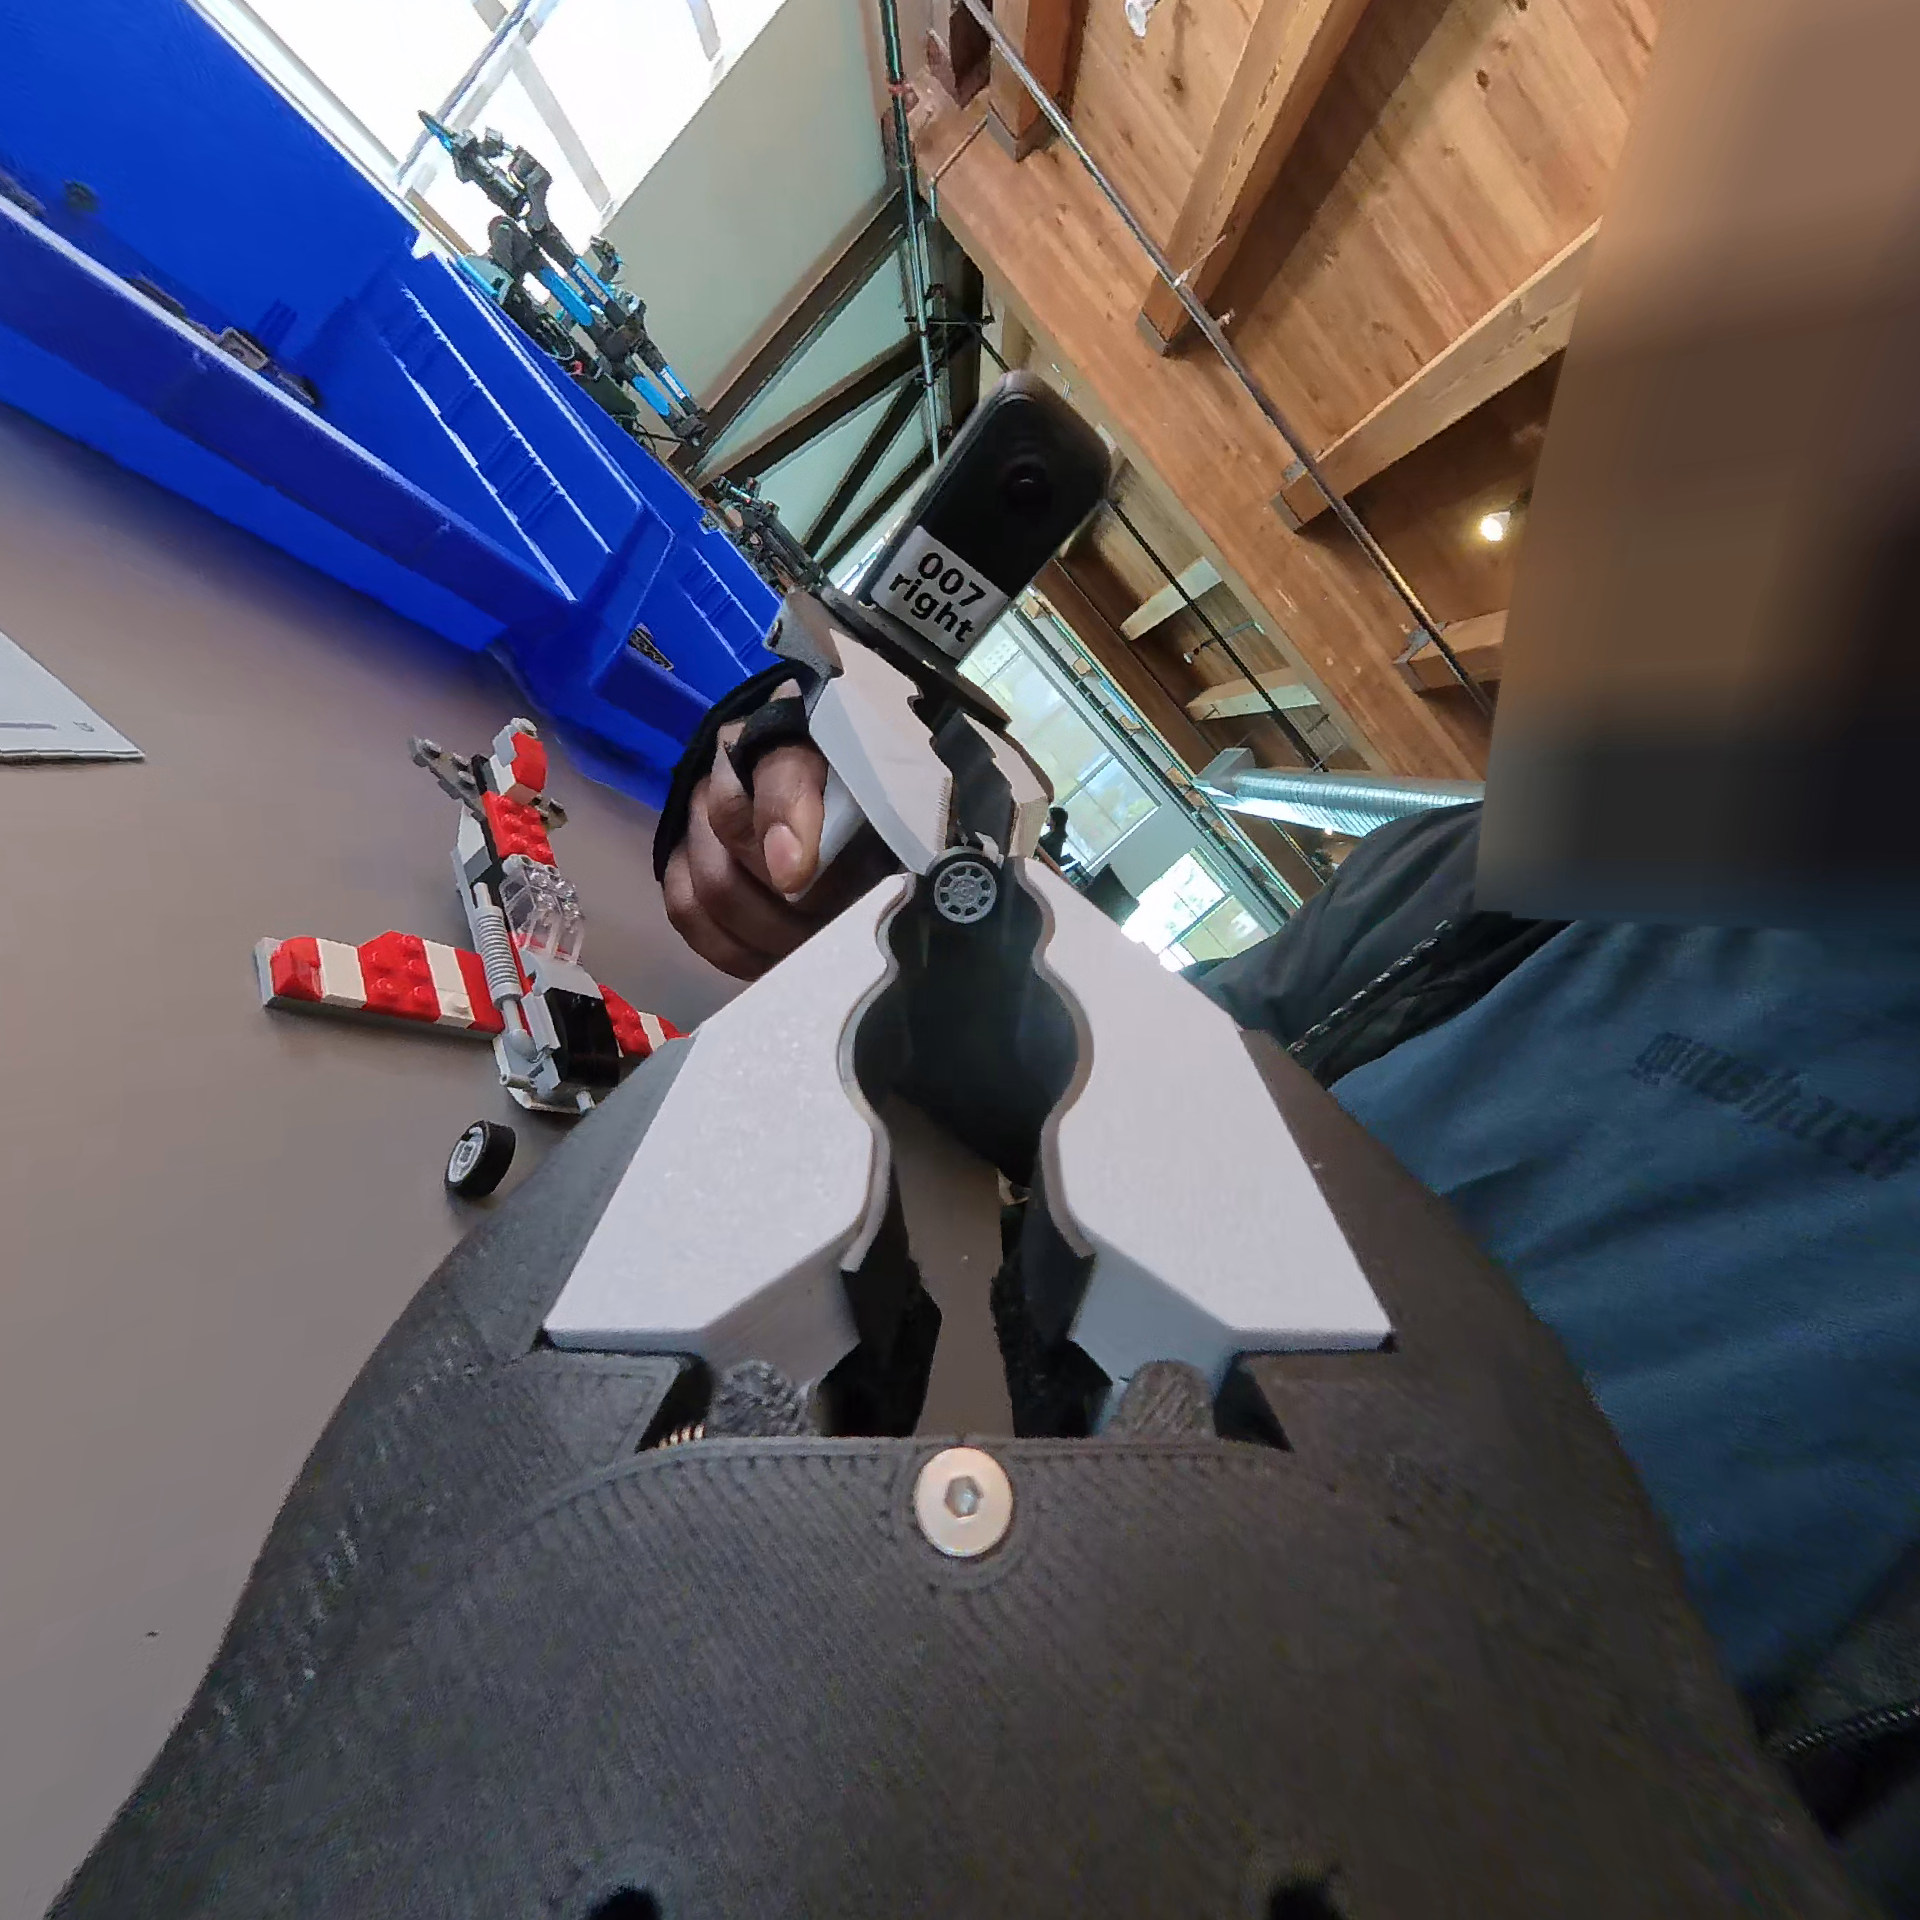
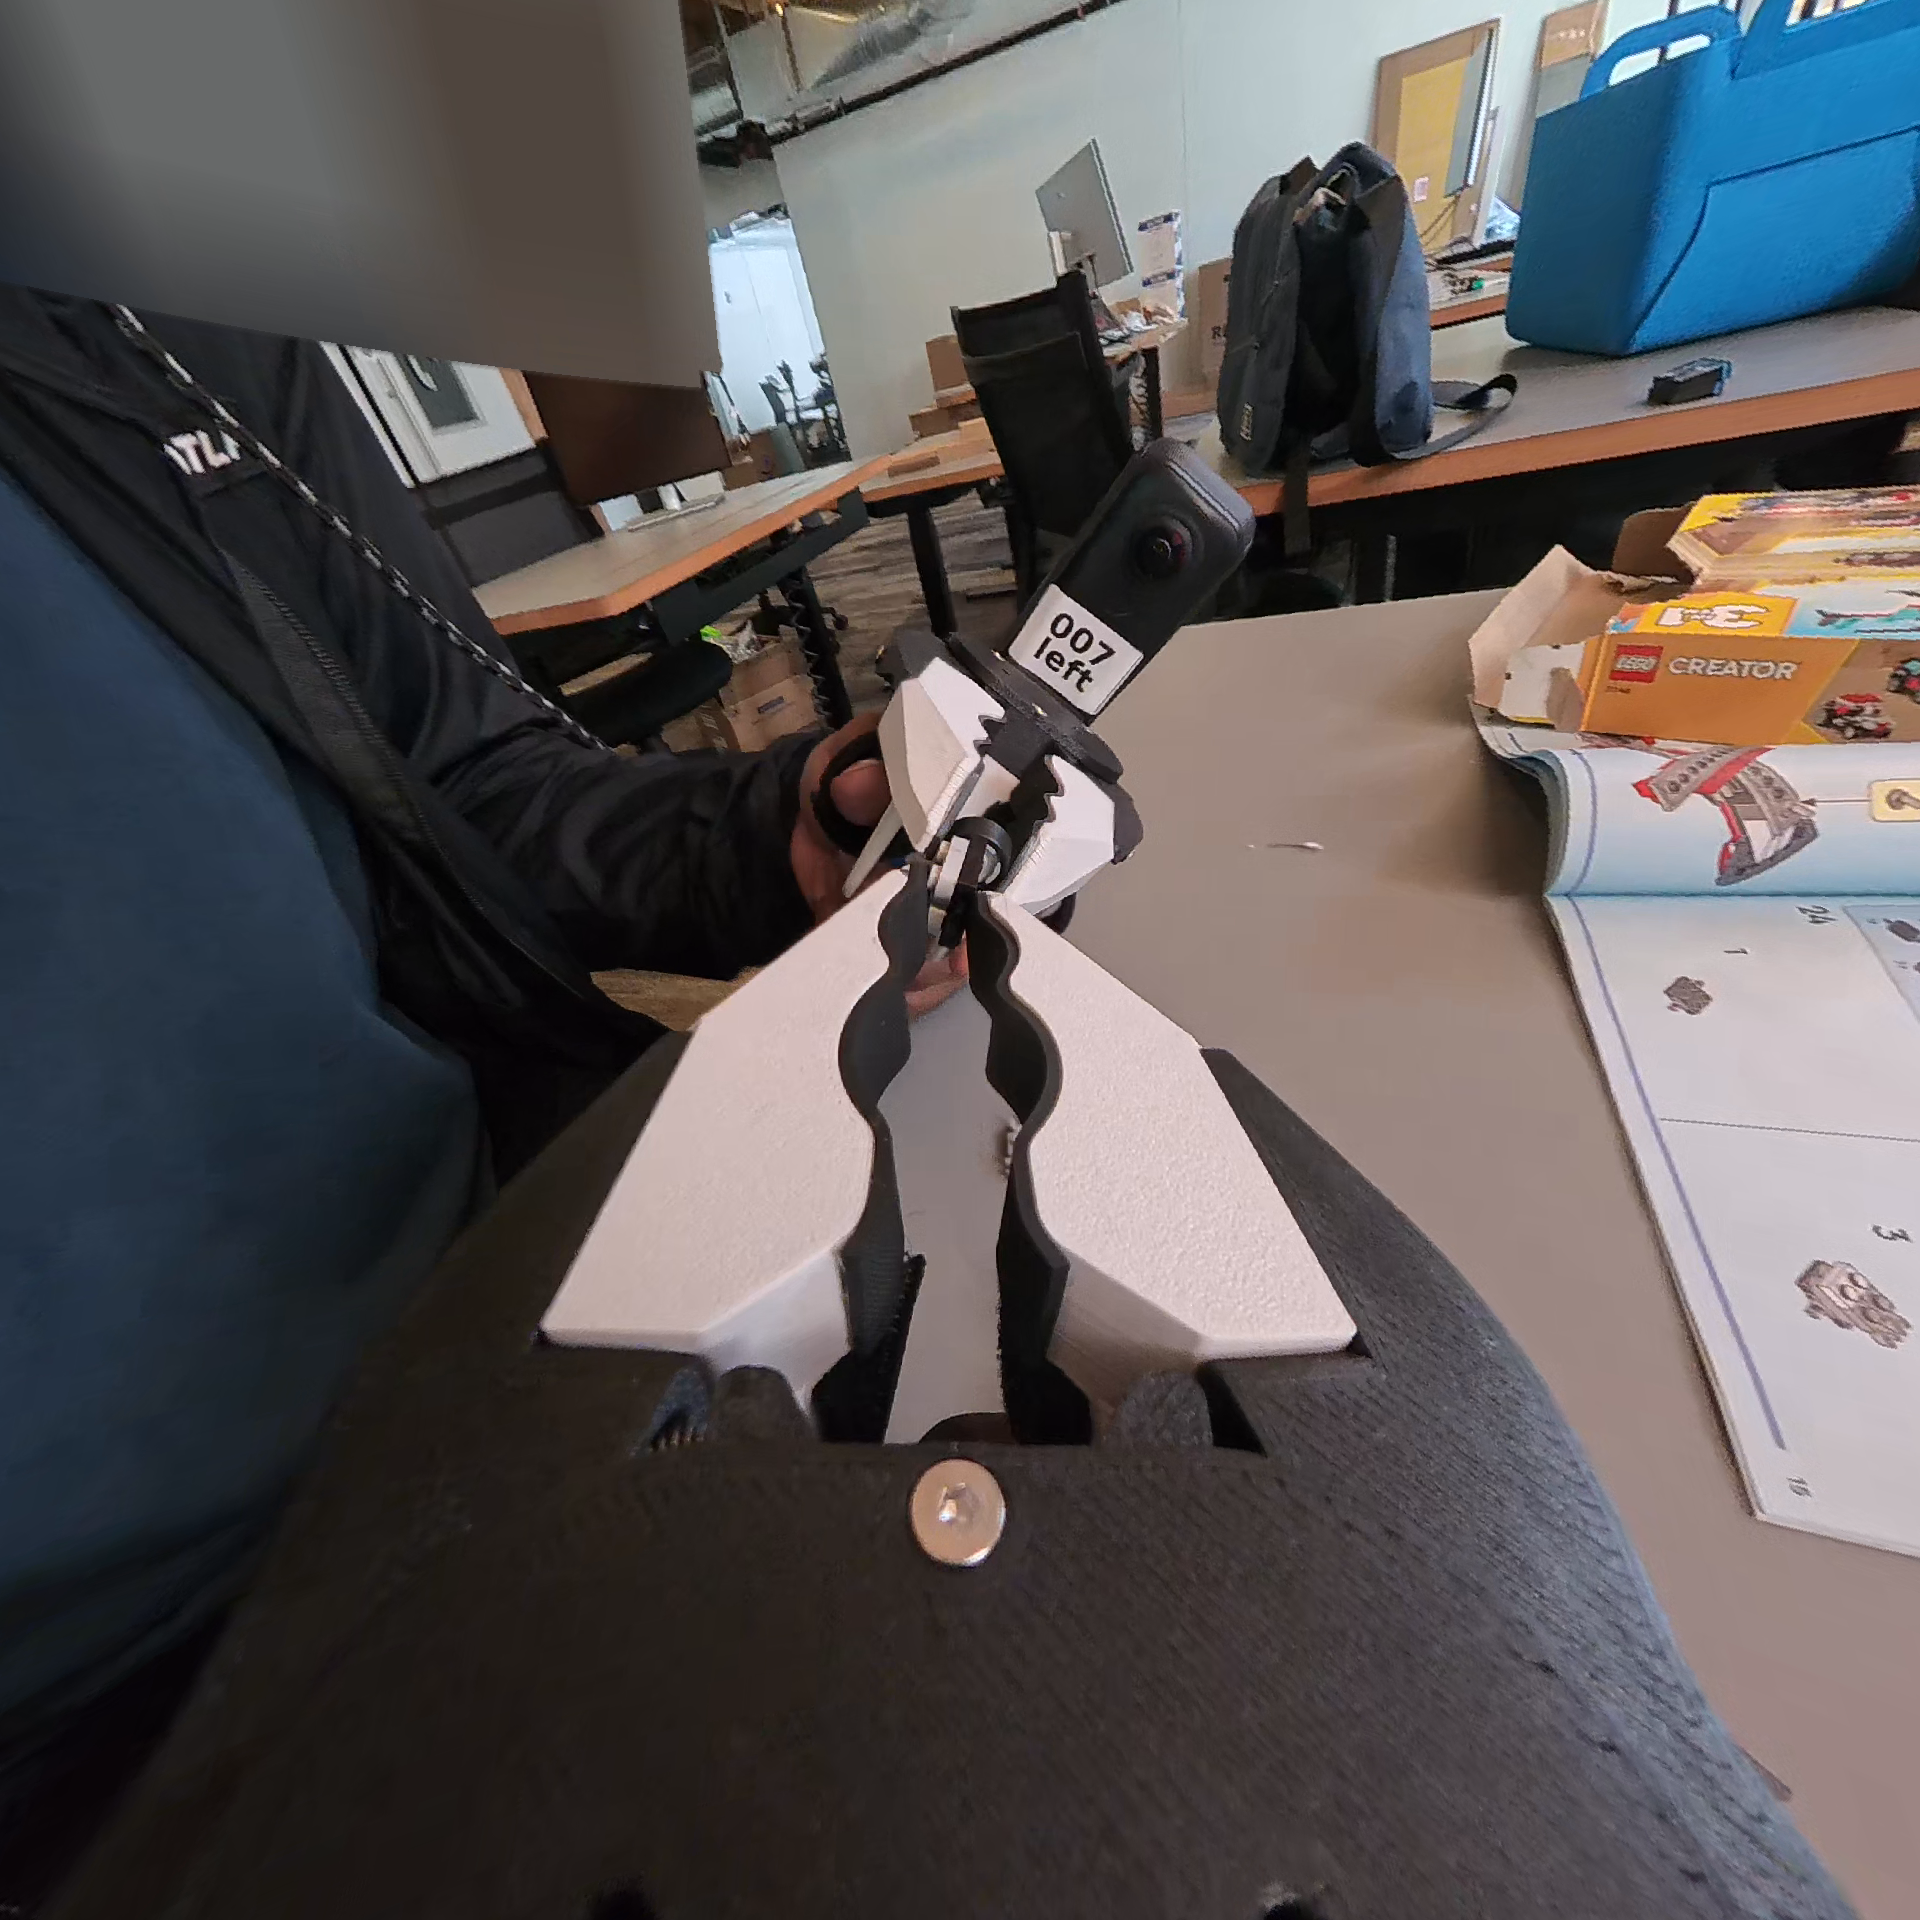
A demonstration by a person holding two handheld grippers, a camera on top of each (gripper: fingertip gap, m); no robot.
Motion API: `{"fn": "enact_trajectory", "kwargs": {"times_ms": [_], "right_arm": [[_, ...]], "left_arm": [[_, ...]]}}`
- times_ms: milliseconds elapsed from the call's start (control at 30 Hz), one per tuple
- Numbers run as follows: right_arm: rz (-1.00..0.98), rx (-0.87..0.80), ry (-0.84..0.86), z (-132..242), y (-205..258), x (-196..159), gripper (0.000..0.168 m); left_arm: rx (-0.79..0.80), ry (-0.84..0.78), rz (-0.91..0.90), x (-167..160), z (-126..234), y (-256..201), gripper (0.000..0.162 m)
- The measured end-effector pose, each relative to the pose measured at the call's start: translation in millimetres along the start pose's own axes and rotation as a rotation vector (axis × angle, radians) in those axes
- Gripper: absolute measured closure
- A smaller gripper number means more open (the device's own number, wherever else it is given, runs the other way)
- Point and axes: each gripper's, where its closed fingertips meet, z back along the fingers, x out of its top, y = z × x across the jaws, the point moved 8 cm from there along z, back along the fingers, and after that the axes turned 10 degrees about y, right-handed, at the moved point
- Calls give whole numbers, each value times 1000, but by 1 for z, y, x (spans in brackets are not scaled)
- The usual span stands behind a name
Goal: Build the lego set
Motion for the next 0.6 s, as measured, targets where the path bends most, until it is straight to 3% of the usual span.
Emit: {"fn": "enact_trajectory", "kwargs": {"times_ms": [600], "right_arm": [[33,-58,27,-2,-2,-1,161]], "left_arm": [[41,28,33,2,4,3,146]]}}
